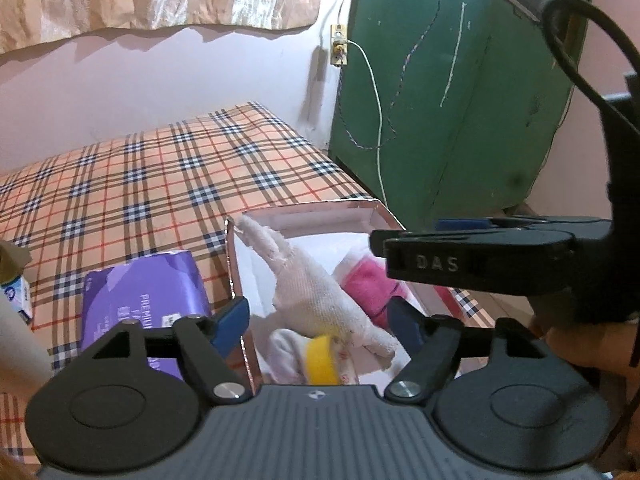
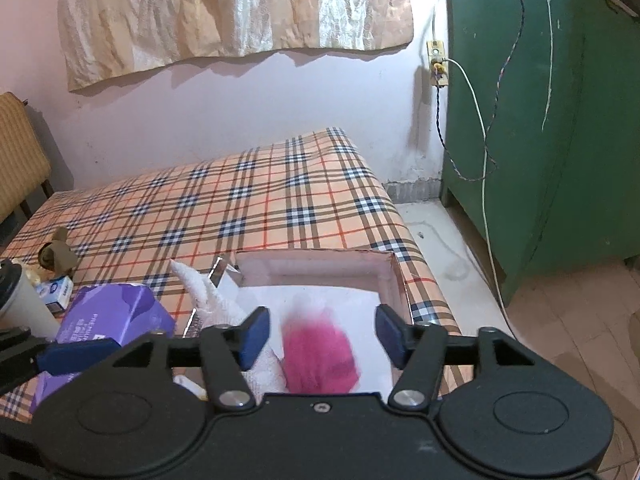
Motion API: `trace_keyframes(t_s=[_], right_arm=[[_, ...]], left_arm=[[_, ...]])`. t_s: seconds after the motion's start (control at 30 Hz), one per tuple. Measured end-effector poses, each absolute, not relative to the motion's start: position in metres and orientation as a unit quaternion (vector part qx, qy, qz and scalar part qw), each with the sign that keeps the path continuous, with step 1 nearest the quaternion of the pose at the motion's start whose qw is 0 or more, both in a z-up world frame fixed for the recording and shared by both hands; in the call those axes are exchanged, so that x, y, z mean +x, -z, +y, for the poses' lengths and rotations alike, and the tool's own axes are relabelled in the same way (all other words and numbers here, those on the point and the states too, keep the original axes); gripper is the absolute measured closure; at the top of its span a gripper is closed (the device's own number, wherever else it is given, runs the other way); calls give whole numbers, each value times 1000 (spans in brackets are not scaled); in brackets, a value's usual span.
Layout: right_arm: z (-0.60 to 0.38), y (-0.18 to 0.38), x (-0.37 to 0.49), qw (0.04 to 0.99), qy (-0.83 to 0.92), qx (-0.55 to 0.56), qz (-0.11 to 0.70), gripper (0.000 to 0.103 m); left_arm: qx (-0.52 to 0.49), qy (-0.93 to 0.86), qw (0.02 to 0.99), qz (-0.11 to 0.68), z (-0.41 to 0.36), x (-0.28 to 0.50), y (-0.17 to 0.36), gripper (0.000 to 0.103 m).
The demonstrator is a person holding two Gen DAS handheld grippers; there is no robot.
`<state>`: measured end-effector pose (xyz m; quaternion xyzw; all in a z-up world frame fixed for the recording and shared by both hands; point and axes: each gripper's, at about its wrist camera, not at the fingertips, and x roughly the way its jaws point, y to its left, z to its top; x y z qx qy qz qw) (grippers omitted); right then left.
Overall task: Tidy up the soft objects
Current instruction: 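Open the left tool while the right tool opens, dropping tape roll and pink sock into tray, then move both tools back toward the masks beside the beige cup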
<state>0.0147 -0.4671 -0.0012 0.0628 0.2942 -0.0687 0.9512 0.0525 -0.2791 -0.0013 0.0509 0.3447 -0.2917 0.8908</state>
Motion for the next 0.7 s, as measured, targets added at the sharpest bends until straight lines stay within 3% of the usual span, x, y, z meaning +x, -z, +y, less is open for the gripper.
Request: trace_keyframes(t_s=[0.37, 0.53, 0.7], right_arm=[[-444, -26, -29, 948, 108, 101, 283, 22], [-415, -30, -45, 951, 89, 94, 281, 21], [-388, -35, -53, 952, 60, 98, 283, 14]], left_arm=[[40, 238, 909, 340, -242, 39, -29, 12], [41, 212, 916, 337, -218, 29, -37, 11], [33, 189, 923, 334, -191, 23, -44, 10]])
